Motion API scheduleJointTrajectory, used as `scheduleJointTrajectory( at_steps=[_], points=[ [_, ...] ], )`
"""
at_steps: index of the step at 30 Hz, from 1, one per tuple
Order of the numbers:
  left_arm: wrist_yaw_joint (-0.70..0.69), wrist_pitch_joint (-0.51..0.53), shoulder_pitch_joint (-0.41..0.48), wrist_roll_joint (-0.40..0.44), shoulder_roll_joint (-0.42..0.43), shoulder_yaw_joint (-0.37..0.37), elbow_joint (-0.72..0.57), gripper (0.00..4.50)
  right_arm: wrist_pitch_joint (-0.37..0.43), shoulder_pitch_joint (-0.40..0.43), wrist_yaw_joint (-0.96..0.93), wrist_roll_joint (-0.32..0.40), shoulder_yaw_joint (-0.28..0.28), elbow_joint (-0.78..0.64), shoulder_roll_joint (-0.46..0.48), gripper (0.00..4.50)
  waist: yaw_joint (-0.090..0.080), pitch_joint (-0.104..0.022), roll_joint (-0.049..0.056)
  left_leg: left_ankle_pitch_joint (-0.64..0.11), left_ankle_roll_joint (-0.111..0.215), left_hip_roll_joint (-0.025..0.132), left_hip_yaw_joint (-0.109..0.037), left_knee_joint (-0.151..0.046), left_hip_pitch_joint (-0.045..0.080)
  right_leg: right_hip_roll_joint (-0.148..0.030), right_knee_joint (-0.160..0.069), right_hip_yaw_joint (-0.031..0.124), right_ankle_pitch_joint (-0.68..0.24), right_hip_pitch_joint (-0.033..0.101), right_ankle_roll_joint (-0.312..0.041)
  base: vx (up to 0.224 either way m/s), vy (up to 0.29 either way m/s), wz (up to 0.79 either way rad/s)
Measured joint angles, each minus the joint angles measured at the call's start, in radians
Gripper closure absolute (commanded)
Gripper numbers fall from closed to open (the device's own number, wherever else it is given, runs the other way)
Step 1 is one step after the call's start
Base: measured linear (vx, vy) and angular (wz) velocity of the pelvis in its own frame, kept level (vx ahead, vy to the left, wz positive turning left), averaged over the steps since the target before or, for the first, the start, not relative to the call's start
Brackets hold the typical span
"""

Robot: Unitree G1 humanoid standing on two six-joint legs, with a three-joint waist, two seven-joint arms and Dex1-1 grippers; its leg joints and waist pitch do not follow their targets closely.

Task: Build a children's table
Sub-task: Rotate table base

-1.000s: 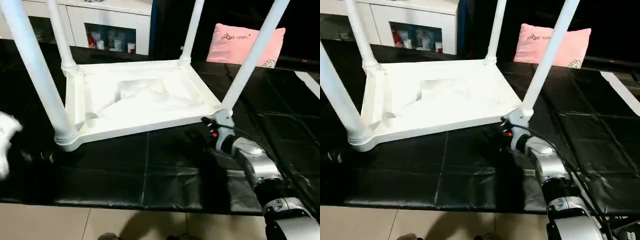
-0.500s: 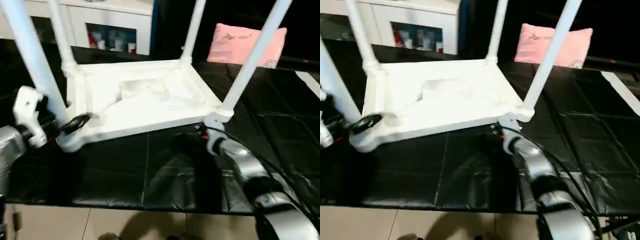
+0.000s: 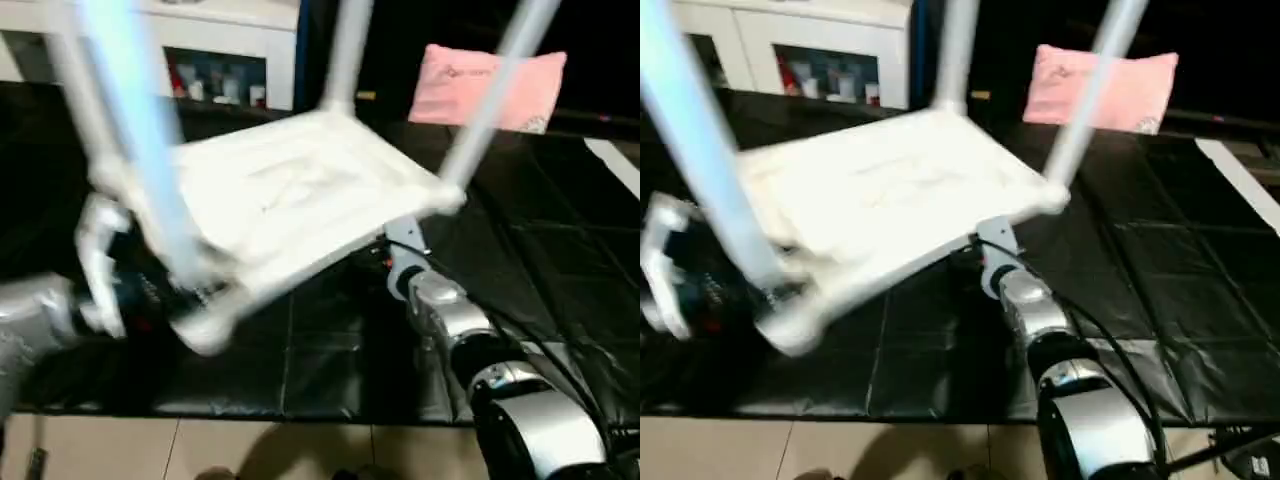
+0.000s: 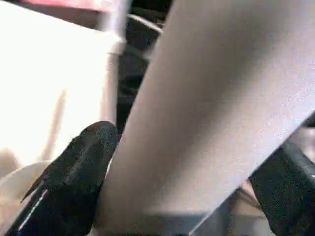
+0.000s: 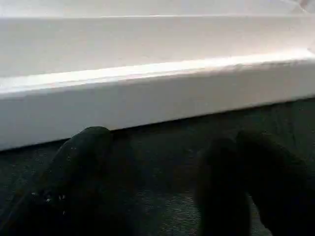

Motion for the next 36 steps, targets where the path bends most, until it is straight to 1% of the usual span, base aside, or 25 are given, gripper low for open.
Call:
scheduleJointTrajectory(
  at_steps=[2,4,6,8,9,11,13,16,22,31,36],
  points=[
    [0.004,0.012,-0.02,-0.005,-0.041,-0.039,-0.025,0.05,-0.003,-0.006,0.006,-0.003,0.006,0.007,0.011,0.0,-0.005,0.0,0.0,0.0,0.0,0.0,0.0,0.0,0.0,0.0,0.0,0.0,-0.001,0.0,0.002,0.0,0.0,0.0],
    [0.01,0.009,-0.054,-0.003,-0.083,-0.085,-0.026,0.05,-0.008,-0.008,0.008,-0.006,0.01,0.011,0.013,0.0,-0.005,0.0,0.0,0.0,0.0,0.0,0.0,0.0,0.0,0.0,0.0,0.0,-0.001,0.0,0.003,0.0,0.0,0.0],
    [0.024,0.004,-0.087,0.008,-0.122,-0.136,-0.023,0.05,-0.014,-0.013,0.009,-0.01,0.014,0.015,0.024,0.0,-0.008,0.0,0.0,0.0,0.0,0.0,0.0,0.0,0.0,0.0,0.0,0.0,-0.001,0.0,0.002,0.0,0.0,0.0],
    [0.033,0.002,-0.109,0.009,-0.132,-0.163,-0.019,0.05,-0.018,-0.015,0.02,-0.012,0.016,0.016,0.032,0.0,-0.011,0.0,0.0,0.0,0.0,0.0,0.0,0.0,0.0,0.001,0.001,0.0,-0.001,0.0,0.002,0.0,0.0,0.0],
    [0.037,0.002,-0.127,0.01,-0.145,-0.178,-0.012,0.05,-0.019,-0.015,0.03,-0.012,0.016,0.016,0.033,0.0,-0.01,0.0,0.001,0.0,0.0,0.0,0.0,0.0,0.0,0.001,0.001,0.0,-0.001,0.0,0.002,0.0,0.0,0.0],
    [0.052,0.004,-0.169,0.019,-0.184,-0.208,0.007,0.05,-0.02,-0.016,0.036,-0.013,0.014,0.017,0.03,0.0,-0.006,0.001,0.001,0.0,0.0,0.0,0.0,0.0,0.0,0.001,0.001,0.0,-0.001,-0.001,0.002,0.0,0.0,0.0],
    [0.06,-0.001,-0.204,0.034,-0.215,-0.239,0.024,0.05,-0.022,-0.016,0.046,-0.016,0.015,0.019,0.031,0.0,-0.009,0.0,0.001,0.0,0.0,0.0,0.0,0.001,0.0,0.001,0.001,0.0,0.001,0.0,-0.001,0.0,0.0,0.0],
    [0.077,-0.033,-0.236,0.067,-0.26,-0.276,0.058,0.05,-0.024,-0.016,0.061,-0.016,0.015,0.021,0.031,0.0,-0.011,0.0,0.001,0.0,0.0,0.0,0.0,0.001,0.0,0.001,0.001,0.0,0.001,0.0,-0.001,0.0,0.0,0.0],
    [0.103,-0.1,-0.273,0.117,-0.326,-0.324,0.125,0.05,-0.034,-0.016,0.099,-0.016,0.015,0.025,0.032,0.0,-0.011,0.0,0.001,0.0,0.0,0.0,0.0,0.001,0.0,0.001,0.0,0.0,0.001,0.0,-0.001,0.0,0.0,0.0],
    [0.162,-0.204,-0.32,0.176,-0.433,-0.347,0.205,0.05,-0.039,-0.016,0.125,-0.016,0.009,0.028,0.032,0.0,-0.012,0.0,0.001,0.0,0.0,0.0,0.0,0.0,-0.001,0.001,0.0,0.0,0.001,-0.001,-0.001,0.0,0.0,0.0],
    [0.177,-0.256,-0.352,0.213,-0.432,-0.358,0.245,0.05,-0.043,-0.016,0.135,-0.019,0.011,0.028,0.032,0.0,-0.01,0.0,0.001,0.0,0.0,0.0,0.0,0.001,-0.001,0.001,0.0,0.0,0.0,-0.001,0.0,0.0,0.0,0.0]
  ],
)
